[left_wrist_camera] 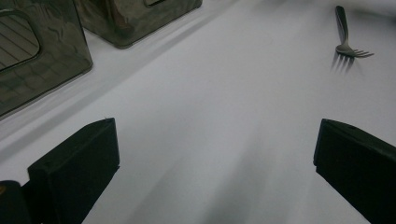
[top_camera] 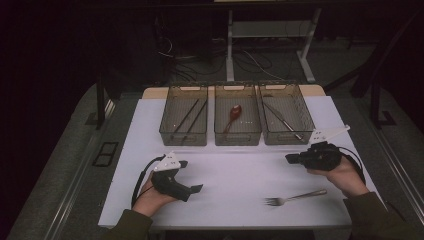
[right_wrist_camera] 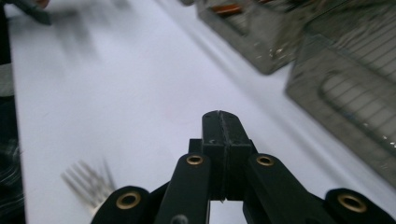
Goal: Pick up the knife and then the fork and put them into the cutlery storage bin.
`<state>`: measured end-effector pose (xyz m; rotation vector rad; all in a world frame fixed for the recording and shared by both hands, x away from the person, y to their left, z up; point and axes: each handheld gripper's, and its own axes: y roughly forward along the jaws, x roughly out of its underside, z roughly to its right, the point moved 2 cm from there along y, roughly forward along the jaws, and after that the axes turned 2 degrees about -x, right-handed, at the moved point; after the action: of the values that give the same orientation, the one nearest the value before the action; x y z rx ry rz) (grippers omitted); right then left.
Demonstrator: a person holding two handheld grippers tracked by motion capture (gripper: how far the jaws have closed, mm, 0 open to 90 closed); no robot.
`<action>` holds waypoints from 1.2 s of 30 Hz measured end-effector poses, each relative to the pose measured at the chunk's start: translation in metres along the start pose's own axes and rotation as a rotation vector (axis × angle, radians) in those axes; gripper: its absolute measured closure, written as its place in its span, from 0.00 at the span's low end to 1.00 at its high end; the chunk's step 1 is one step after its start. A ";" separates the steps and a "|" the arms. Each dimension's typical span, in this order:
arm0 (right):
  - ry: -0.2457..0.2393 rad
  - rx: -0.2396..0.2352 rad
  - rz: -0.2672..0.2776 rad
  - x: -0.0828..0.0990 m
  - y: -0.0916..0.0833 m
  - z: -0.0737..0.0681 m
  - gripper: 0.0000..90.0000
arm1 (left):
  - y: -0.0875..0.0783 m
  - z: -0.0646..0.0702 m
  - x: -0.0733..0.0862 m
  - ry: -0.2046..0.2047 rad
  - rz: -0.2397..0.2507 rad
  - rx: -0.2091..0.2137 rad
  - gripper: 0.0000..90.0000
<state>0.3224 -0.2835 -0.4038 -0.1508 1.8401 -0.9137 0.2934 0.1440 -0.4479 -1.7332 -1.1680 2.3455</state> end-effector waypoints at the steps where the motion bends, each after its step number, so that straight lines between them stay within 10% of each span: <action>1: -0.003 -0.009 -0.001 0.002 0.001 -0.003 0.99 | 0.000 0.000 0.000 0.000 0.000 0.000 0.00; 27: -0.114 -0.253 -0.123 0.055 0.037 -0.086 0.99 | 0.001 0.002 0.000 0.004 -0.005 0.002 0.00; 36: -0.167 -0.240 -0.162 0.048 0.058 -0.094 0.99 | 0.001 0.002 0.000 0.005 -0.006 0.001 0.00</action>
<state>0.2388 -0.2173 -0.4597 -0.5166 1.7945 -0.7618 0.2926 0.1420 -0.4485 -1.7310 -1.1696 2.3367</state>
